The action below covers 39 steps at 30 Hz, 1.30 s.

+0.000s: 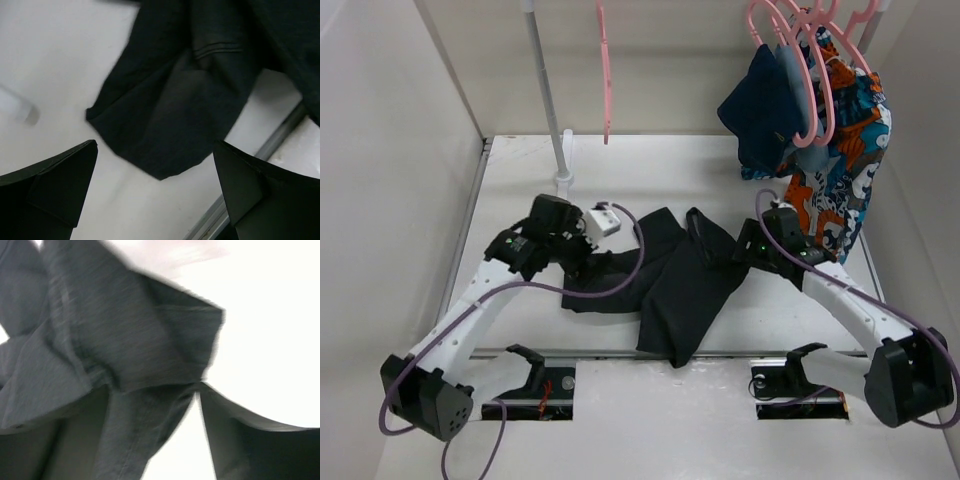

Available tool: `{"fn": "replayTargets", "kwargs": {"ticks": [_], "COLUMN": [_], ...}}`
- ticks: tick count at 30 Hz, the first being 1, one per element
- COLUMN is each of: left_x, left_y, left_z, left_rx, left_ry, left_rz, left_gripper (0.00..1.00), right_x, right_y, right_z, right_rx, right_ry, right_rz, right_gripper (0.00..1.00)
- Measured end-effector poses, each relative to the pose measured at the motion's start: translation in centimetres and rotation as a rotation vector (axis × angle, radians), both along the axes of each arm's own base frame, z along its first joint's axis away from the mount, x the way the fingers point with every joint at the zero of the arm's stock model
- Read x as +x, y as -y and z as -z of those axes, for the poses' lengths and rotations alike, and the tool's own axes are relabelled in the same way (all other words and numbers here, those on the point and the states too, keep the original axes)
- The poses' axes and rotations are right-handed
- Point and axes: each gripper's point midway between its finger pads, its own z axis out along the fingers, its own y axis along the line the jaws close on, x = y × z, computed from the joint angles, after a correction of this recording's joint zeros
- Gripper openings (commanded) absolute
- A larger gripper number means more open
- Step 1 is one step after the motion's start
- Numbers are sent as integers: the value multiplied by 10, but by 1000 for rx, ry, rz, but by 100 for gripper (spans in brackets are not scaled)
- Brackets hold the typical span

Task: Place the trousers on the hanger
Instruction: Flatten out the trousers at the center of the board.

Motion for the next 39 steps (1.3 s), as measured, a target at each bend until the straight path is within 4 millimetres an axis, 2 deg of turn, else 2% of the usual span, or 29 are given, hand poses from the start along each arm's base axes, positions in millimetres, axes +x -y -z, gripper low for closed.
{"fn": "replayTargets", "kwargs": {"ticks": [2,3,4,5,6,9,12,14,15,16,18,19,21,23,24,25,26,27,30,33,35,36,37,39], "left_x": [-11,-18,-25,-32,-38,-55,-70,-78,-82,-84,-84,-83,-77,-73,-70,-67,-63,-57,-42,-34,-32,-31,-31,-32], "left_y": [20,31,42,52,62,96,136,155,160,162,163,162,159,154,150,144,138,130,101,69,48,40,33,23], "left_z": [7,11,17,22,27,39,50,61,68,75,85,89,92,91,87,82,75,66,33,11,3,-1,-5,-13], "left_rx": [16,25,41,55,69,118,141,151,161,171,180,183,188,185,176,164,150,131,77,53,39,26,16,-8], "left_ry": [-26,-44,-59,-77,-93,-131,-146,-157,-167,-181,-191,-189,-168,-156,-148,-132,-119,-89,-4,66,108,130,148,181], "left_rz": [86,137,184,232,271,396,513,565,579,585,573,561,535,504,486,468,439,411,304,216,153,124,99,65], "left_gripper": [100,100,100,100,100,100,100,99,93,67,30,3,0,0,22,49,82,100,100,100,100,100,100,100], "right_x": [1,1,2,1,1,0,0,-1,-1,-1,-1,0,1,5,7,9,9,6,-9,-20,-23,-25,-30,-41], "right_y": [14,20,24,27,27,22,15,12,10,8,4,3,-3,-17,-31,-52,-75,-102,-178,-233,-259,-269,-279,-296], "right_z": [-2,-5,-7,-9,-11,-5,15,29,34,38,42,42,38,25,13,-3,-21,-42,-94,-113,-109,-100,-90,-70], "right_rx": [2,4,4,2,2,2,9,7,8,13,21,26,7,-48,-78,-99,-114,-120,-115,-85,-73,-76,-76,-75], "right_ry": [10,18,29,35,40,22,-43,-90,-105,-115,-121,-116,-102,-56,-15,39,103,171,360,453,464,454,437,397], "right_rz": [44,64,79,83,81,37,-6,-27,-35,-47,-67,-73,-96,-146,-194,-265,-344,-429,-682,-857,-963,-1015,-1072,-1173], "right_gripper": [59,61,67,81,85,88,85,74,63,34,1,0,0,0,0,0,0,0,0,9,23,30,47,59]}}
